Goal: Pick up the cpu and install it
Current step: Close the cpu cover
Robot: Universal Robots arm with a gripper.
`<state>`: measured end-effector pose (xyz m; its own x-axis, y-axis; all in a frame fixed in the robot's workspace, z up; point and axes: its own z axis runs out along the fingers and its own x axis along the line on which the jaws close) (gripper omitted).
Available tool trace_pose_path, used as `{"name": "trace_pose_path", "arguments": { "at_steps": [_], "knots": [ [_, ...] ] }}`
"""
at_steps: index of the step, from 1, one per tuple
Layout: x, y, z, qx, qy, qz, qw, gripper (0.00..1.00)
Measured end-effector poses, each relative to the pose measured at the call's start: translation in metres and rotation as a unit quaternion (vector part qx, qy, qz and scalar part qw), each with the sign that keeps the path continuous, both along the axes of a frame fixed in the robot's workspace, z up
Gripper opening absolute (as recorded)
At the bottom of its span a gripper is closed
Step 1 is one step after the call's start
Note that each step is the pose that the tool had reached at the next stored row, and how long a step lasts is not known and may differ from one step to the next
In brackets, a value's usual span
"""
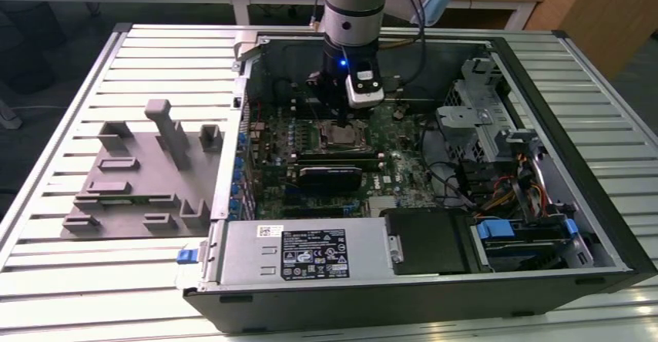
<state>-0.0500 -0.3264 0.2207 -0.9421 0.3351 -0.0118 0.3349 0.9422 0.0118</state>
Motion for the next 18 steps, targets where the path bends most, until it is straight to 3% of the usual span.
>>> {"name": "trace_pose_path", "arguments": {
  "at_steps": [2,10,14,18],
  "knots": [
    [0.0,0.0,0.0,0.0,0.0,0.011,0.9999,0.11],
    [0.0,0.0,-0.0001,0.0,0.0,0.016,0.9999,0.11],
    [-0.0001,0.0,-0.0002,0.0,-0.0001,0.034,0.9994,0.11],
    [-0.0003,0.0,-0.0002,0.0,-0.0001,0.06,0.9982,0.11]
  ]
}}
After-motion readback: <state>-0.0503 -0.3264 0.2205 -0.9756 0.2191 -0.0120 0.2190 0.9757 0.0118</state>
